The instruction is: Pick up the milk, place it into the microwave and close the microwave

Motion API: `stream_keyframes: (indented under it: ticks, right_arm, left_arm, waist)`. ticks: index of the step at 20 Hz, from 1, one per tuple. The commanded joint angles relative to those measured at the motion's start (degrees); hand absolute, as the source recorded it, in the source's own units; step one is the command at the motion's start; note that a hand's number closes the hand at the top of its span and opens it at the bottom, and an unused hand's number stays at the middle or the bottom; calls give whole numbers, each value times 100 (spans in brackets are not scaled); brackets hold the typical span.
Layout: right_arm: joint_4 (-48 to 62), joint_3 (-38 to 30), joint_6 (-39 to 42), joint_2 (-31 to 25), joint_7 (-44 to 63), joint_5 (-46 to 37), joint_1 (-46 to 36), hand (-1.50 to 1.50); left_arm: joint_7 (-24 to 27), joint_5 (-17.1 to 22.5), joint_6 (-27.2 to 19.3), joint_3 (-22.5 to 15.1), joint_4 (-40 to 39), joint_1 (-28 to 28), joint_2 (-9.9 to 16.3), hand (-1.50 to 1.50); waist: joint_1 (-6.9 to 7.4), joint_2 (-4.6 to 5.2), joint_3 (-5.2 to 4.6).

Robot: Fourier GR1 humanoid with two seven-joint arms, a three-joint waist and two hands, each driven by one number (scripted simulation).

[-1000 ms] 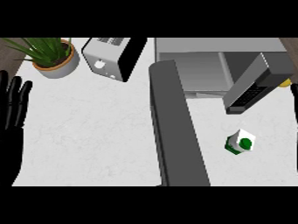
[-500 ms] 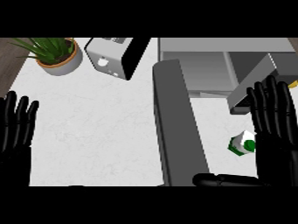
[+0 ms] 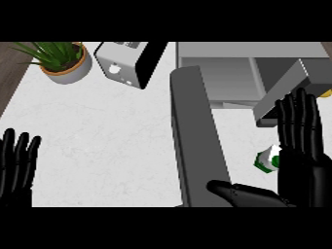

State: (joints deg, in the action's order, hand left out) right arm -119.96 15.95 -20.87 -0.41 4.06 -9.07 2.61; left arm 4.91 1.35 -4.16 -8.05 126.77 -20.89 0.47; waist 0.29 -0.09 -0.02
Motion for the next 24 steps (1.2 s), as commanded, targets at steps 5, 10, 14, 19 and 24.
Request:
stream_keyframes:
  ticks: [5,10,14,19,24]
  right_arm:
    - [644,-525,-230,-7,-496,55,219,-150]
    - [964,-384,-595,36,-724,201,311,-150]
    - [1078,-1031,-12,-70,-1322,784,786,-150]
    - [2022,-1668,179,-199,-1874,1213,640,-150]
    - [2163,-1731,435,-183,-2409,1379,1239,-150]
  left_arm:
    - [-170,484,335,284,505,-560,240,-150]
    - [462,522,531,350,350,-989,179,-150]
    - [279,241,439,72,584,-1020,39,-150]
    - [275,320,501,121,475,-920,53,-150]
    - [614,257,594,30,253,-1055,-41,-150]
  waist:
    - [9,4,3]
    - [19,1,1]
    - [-12,0,4]
    - [-11,6,5]
    - [-30,2,4]
